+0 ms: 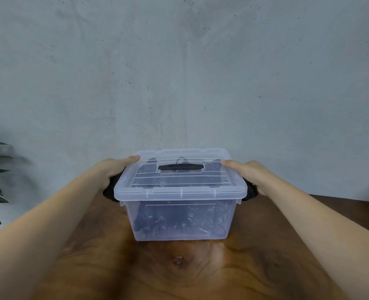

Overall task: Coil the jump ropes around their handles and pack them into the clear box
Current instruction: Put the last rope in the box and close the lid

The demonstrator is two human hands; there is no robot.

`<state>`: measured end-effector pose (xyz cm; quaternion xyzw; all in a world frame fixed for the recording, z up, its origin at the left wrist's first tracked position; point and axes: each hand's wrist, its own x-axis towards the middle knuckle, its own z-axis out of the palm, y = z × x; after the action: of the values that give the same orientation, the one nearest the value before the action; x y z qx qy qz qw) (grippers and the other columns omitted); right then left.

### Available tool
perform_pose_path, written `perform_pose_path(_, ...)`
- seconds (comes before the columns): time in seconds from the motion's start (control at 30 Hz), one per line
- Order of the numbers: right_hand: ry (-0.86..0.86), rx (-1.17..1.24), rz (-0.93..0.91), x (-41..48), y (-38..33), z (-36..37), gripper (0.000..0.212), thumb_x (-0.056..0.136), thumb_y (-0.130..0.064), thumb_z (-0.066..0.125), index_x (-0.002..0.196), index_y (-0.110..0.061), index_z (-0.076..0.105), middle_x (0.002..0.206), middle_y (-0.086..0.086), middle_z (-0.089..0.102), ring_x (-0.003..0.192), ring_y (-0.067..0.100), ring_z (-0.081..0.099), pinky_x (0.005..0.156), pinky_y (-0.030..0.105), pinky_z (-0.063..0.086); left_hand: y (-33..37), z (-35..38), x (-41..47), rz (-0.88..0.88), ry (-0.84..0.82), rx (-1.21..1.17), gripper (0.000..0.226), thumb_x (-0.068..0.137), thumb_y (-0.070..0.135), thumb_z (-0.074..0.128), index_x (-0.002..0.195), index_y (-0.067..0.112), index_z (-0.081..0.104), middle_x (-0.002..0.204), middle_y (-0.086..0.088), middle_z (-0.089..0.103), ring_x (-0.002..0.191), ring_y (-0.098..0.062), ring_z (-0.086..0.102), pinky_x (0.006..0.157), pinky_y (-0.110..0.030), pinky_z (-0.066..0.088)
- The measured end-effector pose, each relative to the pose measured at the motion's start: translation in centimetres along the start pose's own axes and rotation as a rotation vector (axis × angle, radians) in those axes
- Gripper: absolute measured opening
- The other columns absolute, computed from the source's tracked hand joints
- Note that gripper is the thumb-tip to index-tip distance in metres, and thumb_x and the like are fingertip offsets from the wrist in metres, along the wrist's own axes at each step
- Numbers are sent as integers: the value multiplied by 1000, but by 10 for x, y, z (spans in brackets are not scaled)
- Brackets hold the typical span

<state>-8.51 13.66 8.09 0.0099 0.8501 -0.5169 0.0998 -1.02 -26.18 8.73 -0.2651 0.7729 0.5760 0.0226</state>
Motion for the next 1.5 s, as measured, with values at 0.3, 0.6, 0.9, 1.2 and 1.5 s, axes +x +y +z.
perform_pose_path(0.3, -221, 196, -42, -1, 5, 2, 44, 86, -42, 89, 119, -15, 79, 108, 3, 84, 104, 25, 79, 97, 42, 60, -3, 3, -9, 103, -154, -102, 34, 106, 30, 64, 130, 7, 68, 118, -16, 78, 109, -38, 75, 96, -49, 59)
perform_pose_path(0.6, -207, 212, -52, 1, 2, 7, 32, 96, -31, 82, 122, -12, 76, 110, 9, 83, 106, 32, 79, 104, 55, 58, 3, 18, -10, 195, 18, 80, 25, 112, 27, 52, 127, 11, 63, 109, -14, 77, 88, -31, 75, 70, -37, 56)
perform_pose_path(0.9, -107, -47, -117, 51, 21, 12, 94, 54, -80, 73, 130, -24, 64, 122, 2, 74, 110, 28, 73, 98, 50, 60, 3, 18, 2, 261, 108, 394, 82, 97, 69, 58, 157, 16, 39, 151, -7, 54, 127, -32, 57, 106, -43, 46)
perform_pose_path(1.2, 139, -452, -166, -2, 2, 7, 57, 108, -46, 51, 147, -5, 43, 130, 13, 59, 111, 31, 60, 82, 38, 44, 19, 47, 2, 345, 102, 454, 88, 87, 73, 69, 149, 14, 48, 142, -3, 61, 113, -25, 61, 94, -39, 48)
perform_pose_path(1.5, 206, -752, -149, -6, 27, -45, 63, 110, -51, 35, 157, -9, 39, 158, 21, 40, 139, 42, 48, 109, 45, 43, 47, 121, 4, 534, 94, 718, 111, 89, 85, 51, 167, 11, 23, 170, -10, 34, 153, -31, 38, 119, -40, 35)
